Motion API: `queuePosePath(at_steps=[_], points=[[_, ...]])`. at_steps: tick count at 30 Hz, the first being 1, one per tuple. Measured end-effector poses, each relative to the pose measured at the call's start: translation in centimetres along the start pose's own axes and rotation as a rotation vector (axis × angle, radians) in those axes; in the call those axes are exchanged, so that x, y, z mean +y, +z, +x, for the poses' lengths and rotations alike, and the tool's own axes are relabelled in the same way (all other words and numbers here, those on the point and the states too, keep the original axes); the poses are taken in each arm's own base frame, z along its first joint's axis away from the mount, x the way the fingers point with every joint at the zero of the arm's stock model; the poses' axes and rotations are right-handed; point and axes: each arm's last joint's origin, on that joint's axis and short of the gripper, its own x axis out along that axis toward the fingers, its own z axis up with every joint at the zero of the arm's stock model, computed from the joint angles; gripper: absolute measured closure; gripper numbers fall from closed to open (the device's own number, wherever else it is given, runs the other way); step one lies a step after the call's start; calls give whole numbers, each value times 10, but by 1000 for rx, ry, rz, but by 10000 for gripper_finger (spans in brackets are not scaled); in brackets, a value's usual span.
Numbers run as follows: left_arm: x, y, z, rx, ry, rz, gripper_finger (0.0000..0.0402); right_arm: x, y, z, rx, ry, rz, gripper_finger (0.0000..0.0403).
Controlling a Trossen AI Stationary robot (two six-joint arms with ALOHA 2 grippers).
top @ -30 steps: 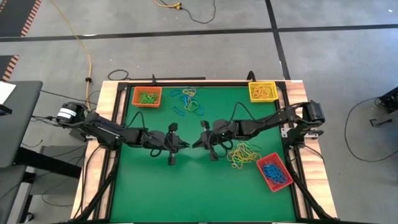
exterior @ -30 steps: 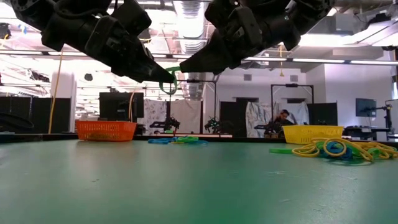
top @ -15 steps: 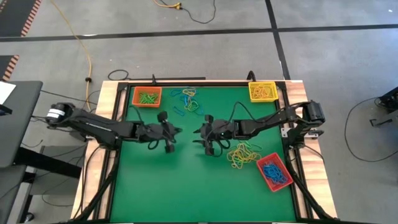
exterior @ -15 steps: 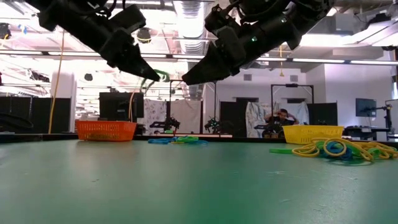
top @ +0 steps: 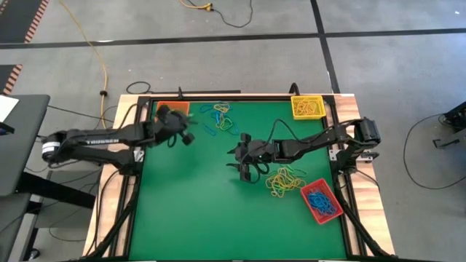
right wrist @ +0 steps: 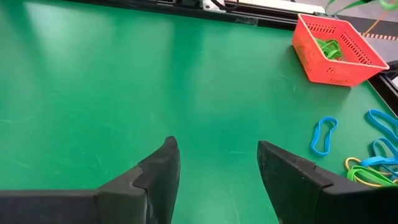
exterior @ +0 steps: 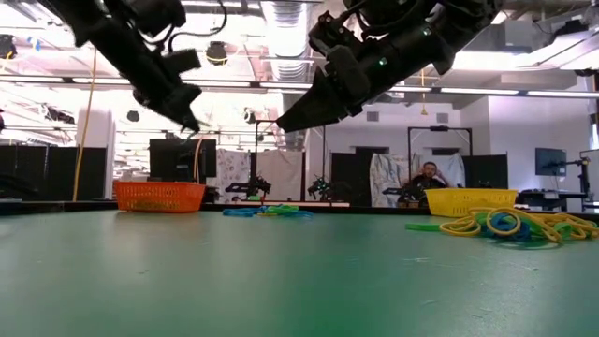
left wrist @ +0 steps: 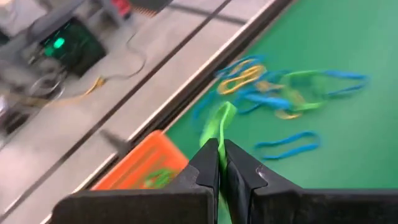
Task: Sort rubber bands into baskets
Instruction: Put the green rubber band into the orange bin, then put the blue rubber band into the red bin
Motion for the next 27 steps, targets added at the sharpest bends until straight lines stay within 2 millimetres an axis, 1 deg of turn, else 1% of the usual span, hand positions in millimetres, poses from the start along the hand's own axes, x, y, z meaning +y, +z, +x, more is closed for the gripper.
queuePosePath(at_steps=[2,6,10,12,15,18,25,27], points=[[10,-1,8,35,25,-30,401,0,0,0,1,0,-1,164],[29,-6,24,108,21,-95,401,0,0,0,2,3,-1,164],[46,-15,39,198,62,-142,401,0,0,0,2,4,-1,164],[53,-21,46,254,91,-154,400,0,0,0,2,4,-3,164],[59,-29,54,319,85,-176,391,0,-1,0,7,4,-5,164],[63,-33,60,352,77,-192,365,0,-1,0,15,6,-6,164],[68,-35,62,358,108,-252,270,0,-2,0,24,6,-7,164],[69,-35,62,358,113,-261,248,0,-3,0,25,7,-7,164]])
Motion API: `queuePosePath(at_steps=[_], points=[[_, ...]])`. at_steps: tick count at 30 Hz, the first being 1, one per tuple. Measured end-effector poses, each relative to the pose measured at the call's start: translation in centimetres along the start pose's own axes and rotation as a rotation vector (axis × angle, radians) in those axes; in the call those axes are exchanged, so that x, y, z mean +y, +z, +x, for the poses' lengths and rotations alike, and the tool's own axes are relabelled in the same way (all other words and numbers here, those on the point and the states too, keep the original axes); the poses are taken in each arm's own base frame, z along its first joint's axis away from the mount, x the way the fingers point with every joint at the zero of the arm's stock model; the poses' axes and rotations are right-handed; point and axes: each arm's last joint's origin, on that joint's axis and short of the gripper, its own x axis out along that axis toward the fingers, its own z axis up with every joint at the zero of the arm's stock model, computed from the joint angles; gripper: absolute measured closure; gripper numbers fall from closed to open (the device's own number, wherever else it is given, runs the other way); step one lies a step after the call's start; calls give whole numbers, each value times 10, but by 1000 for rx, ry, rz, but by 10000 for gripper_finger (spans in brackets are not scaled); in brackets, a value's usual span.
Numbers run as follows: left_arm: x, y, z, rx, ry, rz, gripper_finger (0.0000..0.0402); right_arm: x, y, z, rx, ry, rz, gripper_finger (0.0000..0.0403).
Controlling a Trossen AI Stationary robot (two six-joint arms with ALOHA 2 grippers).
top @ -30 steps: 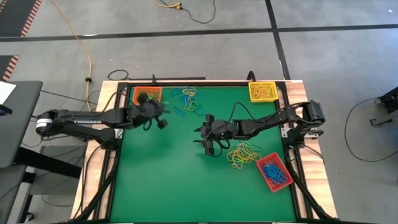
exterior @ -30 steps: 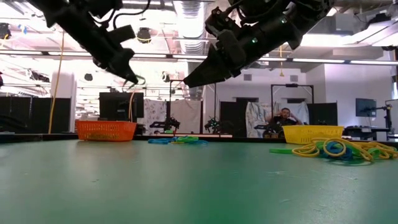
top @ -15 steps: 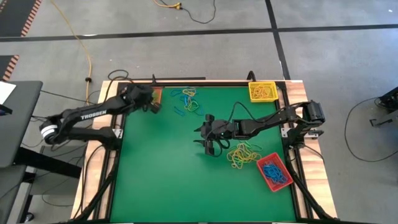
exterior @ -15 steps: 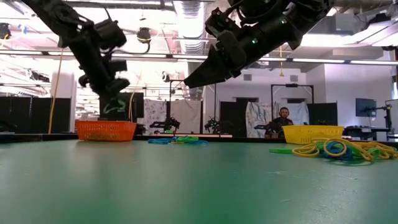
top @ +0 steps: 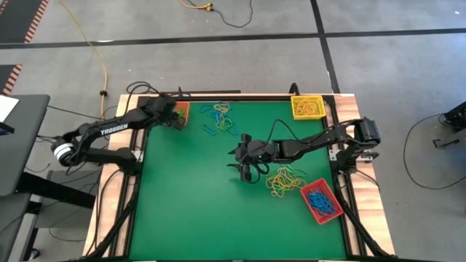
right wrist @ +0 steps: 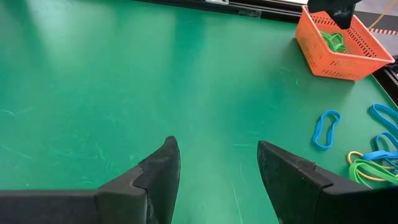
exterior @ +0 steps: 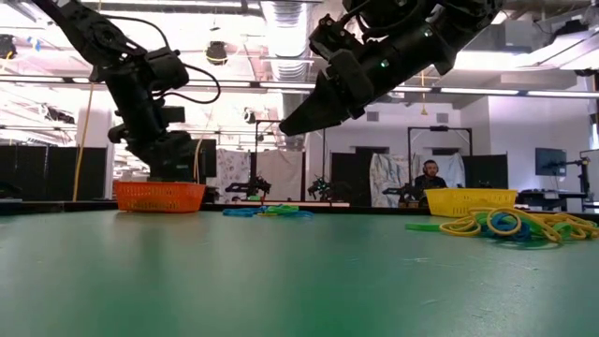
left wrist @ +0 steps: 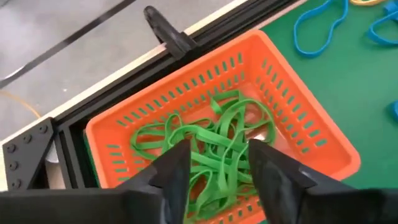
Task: Sort rubber bands into baskets
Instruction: Put the blue rubber band into the red bin
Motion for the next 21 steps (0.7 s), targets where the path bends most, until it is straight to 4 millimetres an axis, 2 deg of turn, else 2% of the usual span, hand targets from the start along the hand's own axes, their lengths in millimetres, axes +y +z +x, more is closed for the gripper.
queuePosePath(at_steps=[5,12,21], points=[[-4,2,0,-12,-110,-5,218,-2,-2,0,14,-7,-3,164],[-25,6,-7,-65,-334,39,214,-17,-7,2,63,-62,52,164],[-70,1,-27,-195,-533,374,214,-19,-11,1,95,-65,60,164]])
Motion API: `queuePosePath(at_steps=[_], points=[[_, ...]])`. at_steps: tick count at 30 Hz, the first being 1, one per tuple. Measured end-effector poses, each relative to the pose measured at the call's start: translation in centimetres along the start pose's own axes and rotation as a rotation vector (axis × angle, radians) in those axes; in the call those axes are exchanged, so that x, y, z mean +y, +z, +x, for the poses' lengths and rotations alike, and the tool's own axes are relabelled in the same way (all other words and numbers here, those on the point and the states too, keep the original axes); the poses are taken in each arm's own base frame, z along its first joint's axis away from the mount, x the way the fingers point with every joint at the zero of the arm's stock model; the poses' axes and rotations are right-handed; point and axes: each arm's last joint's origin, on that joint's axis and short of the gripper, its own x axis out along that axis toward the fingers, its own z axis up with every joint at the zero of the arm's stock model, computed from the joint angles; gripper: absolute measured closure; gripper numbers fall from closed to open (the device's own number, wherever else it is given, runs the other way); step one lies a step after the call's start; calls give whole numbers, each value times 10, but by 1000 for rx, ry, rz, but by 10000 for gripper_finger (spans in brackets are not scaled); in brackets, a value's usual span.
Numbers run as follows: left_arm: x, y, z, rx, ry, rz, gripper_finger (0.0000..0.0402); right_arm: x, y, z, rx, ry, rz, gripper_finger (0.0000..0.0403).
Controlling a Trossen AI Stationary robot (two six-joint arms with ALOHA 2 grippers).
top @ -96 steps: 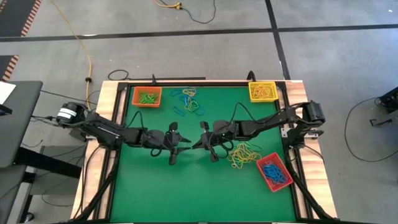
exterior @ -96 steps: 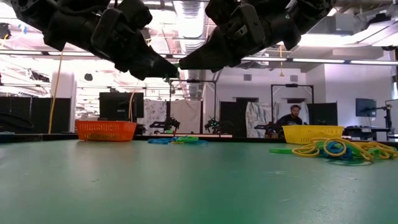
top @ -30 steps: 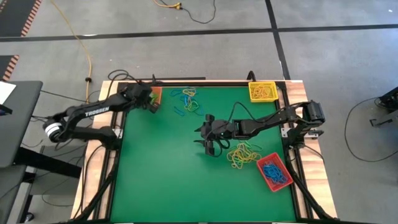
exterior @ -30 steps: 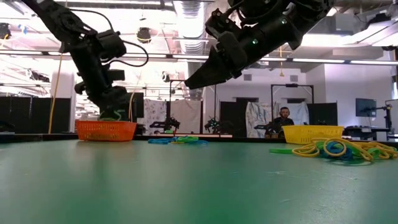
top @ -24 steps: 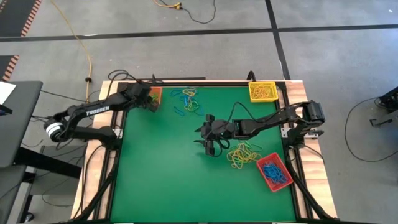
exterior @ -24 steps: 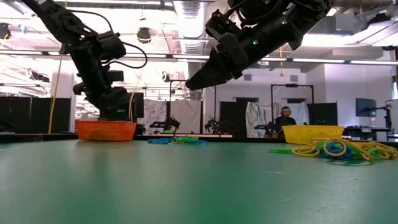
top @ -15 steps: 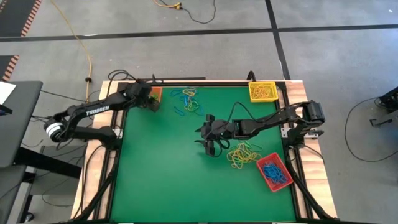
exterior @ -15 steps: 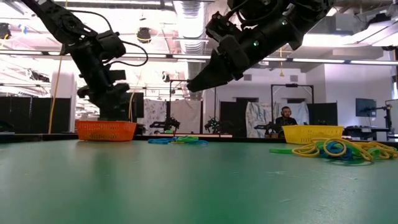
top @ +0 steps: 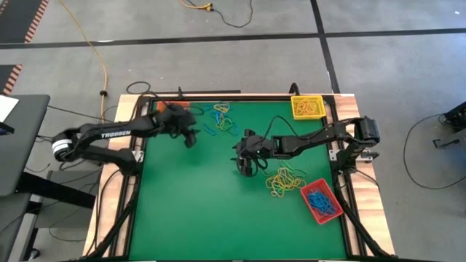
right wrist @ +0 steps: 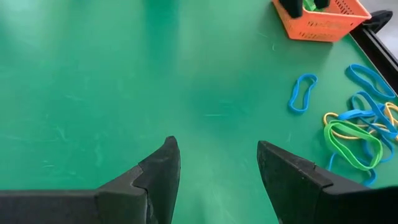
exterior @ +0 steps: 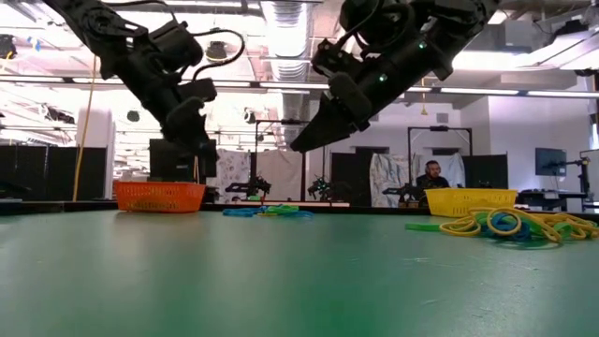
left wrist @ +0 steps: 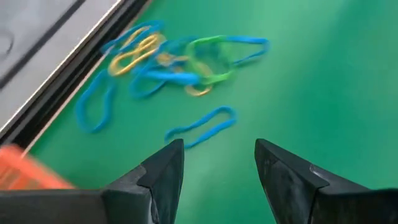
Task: Sort rubber bands into baskets
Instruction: Put the blue rubber band into the red bin
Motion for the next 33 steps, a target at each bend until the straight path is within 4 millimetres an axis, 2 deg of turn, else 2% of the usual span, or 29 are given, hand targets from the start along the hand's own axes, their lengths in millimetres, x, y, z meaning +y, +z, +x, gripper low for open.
queuePosePath(at_steps=[4,11,17,25,30,33], points=[[-10,2,12,-14,-13,87,214,1,1,0,-5,4,2,164],[-3,-8,48,119,-9,78,214,11,-2,-2,21,45,5,164],[-3,-2,65,128,-15,115,214,21,-6,-4,62,84,-33,164],[1,0,96,247,-61,137,214,20,-6,-3,60,81,-41,164],[5,7,108,255,-39,134,219,20,-6,-3,63,81,-42,164],[5,10,110,248,-46,139,245,20,-6,-3,62,81,-43,164]])
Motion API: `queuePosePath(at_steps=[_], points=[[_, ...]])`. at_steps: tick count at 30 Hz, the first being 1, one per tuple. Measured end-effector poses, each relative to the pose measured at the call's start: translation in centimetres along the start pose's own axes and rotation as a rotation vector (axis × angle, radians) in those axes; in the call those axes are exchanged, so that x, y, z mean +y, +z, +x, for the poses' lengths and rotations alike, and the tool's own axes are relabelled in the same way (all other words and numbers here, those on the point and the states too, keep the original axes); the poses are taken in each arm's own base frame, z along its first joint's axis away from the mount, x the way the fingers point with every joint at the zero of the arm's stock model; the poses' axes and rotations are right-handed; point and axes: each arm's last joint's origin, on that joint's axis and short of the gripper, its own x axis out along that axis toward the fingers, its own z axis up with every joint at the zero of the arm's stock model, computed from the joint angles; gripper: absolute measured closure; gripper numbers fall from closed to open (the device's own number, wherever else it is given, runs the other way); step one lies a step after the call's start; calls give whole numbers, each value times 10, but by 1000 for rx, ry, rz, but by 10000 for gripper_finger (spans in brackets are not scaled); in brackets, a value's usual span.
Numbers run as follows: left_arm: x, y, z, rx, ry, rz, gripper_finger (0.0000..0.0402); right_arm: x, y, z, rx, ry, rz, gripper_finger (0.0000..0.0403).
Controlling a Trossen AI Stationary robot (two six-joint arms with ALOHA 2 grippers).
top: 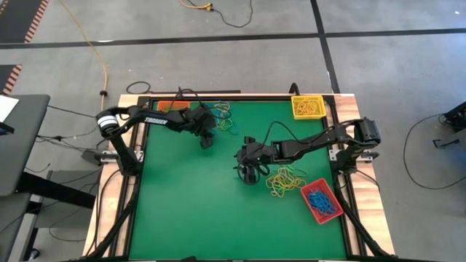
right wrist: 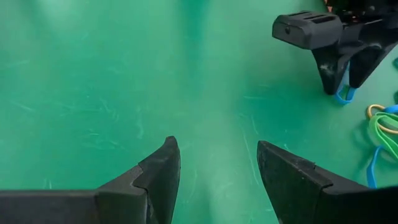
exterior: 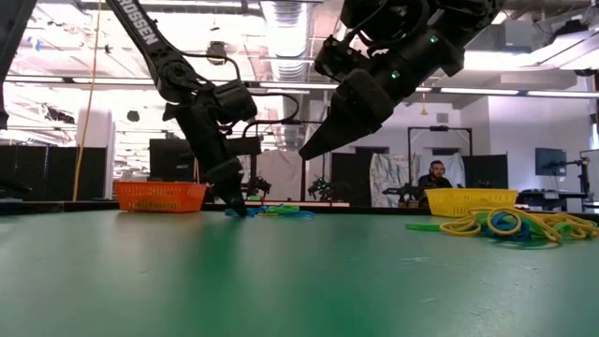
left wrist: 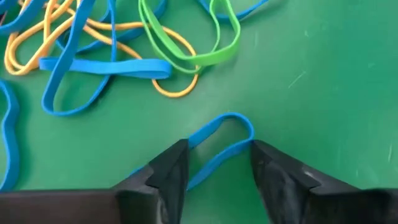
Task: Sort rubber bands into baskets
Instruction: Put the blue rubber band into the red bin
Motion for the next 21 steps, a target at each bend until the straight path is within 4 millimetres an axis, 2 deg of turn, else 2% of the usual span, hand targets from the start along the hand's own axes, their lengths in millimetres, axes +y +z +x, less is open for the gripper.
queuePosePath(at_steps=[3,6,8,21], points=[[0,1,0,-6,-7,10,297,0,0,0,0,0,-2,164],[-1,1,1,-2,-26,35,366,0,0,0,0,0,-4,164],[-2,1,1,-1,-45,44,391,0,0,0,-1,0,-5,164],[-23,4,-1,9,-54,79,401,0,0,0,-1,-7,-7,164]])
